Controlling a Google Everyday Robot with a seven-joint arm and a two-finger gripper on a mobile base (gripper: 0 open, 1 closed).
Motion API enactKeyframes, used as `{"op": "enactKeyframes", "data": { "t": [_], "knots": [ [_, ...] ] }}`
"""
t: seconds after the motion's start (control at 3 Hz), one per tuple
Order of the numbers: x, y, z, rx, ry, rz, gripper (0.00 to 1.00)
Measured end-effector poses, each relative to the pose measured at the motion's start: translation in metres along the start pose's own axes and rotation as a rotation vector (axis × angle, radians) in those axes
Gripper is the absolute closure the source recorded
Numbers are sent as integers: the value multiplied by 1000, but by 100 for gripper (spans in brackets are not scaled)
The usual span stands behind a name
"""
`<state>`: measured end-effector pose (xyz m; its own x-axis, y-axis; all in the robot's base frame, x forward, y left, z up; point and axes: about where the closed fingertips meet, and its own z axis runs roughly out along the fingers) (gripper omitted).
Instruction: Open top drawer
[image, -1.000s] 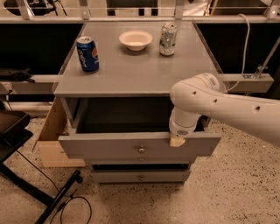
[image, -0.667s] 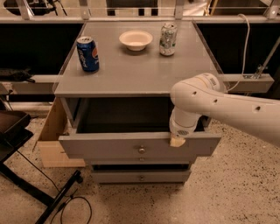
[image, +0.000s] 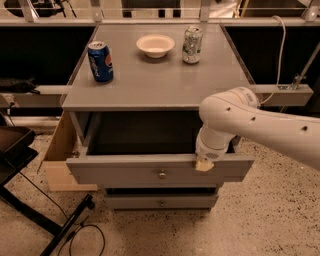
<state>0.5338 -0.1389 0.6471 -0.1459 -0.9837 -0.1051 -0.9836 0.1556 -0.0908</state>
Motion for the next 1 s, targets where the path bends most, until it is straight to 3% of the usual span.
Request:
{"op": "enactKeyframes", "data": {
  "t": [1.0],
  "knots": [
    [5, 18, -1, -27, -32, 0, 100]
  ]
}}
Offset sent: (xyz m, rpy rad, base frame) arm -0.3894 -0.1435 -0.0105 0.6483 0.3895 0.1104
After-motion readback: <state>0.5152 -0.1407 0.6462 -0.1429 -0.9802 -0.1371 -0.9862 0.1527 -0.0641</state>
